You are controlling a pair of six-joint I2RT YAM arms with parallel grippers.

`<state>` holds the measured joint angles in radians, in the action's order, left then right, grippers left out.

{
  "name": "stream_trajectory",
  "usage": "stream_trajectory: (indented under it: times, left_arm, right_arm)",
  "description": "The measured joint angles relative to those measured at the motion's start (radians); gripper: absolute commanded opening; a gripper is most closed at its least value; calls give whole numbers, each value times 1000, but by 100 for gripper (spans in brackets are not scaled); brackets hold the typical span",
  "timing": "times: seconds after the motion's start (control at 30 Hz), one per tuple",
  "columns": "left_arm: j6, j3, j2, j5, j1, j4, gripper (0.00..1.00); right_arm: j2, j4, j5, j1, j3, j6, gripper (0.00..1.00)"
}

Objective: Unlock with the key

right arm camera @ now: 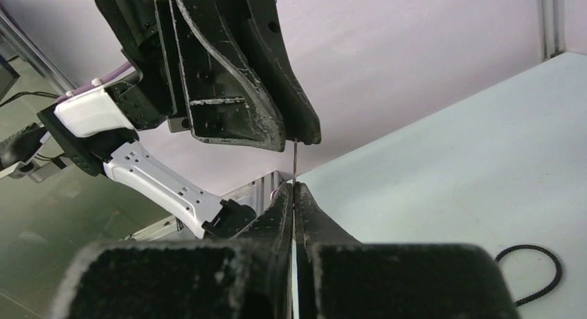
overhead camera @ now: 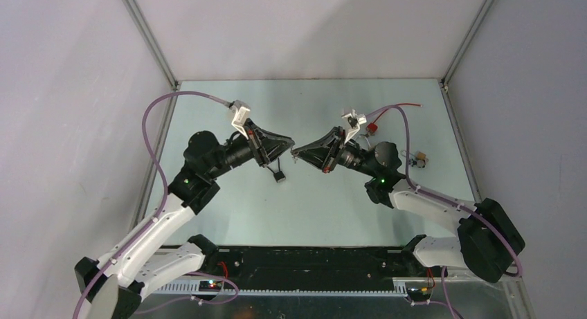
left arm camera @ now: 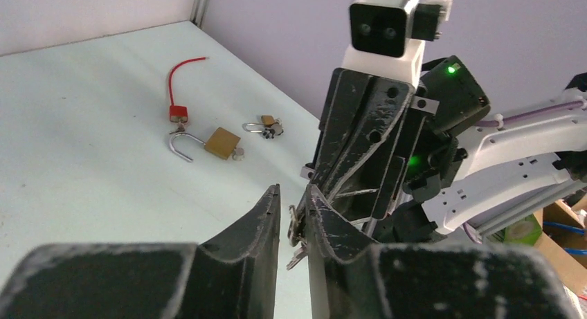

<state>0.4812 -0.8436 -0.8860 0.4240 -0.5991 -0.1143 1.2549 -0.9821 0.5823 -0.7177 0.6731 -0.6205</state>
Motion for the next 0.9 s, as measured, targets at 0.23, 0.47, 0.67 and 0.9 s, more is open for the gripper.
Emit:
stream_trajectory:
  times: [0.23,0.47,0.67,0.9]
  left_arm:
    - [16,0,-14,52,0,-34,16]
    - [24,0,-19,77,4,-40,0]
    - [25,0,-17,68,4,-41,0]
    - [18,15,20,-17,4,-42,0]
  right_arm:
    - [29,-48,12,0,-2,-35,0]
    - [32,-72,18,0,-3,-50,1]
    - [29,-56,5,0,-3,-37,44]
    - [-37,82,-61,6,-5,65,89]
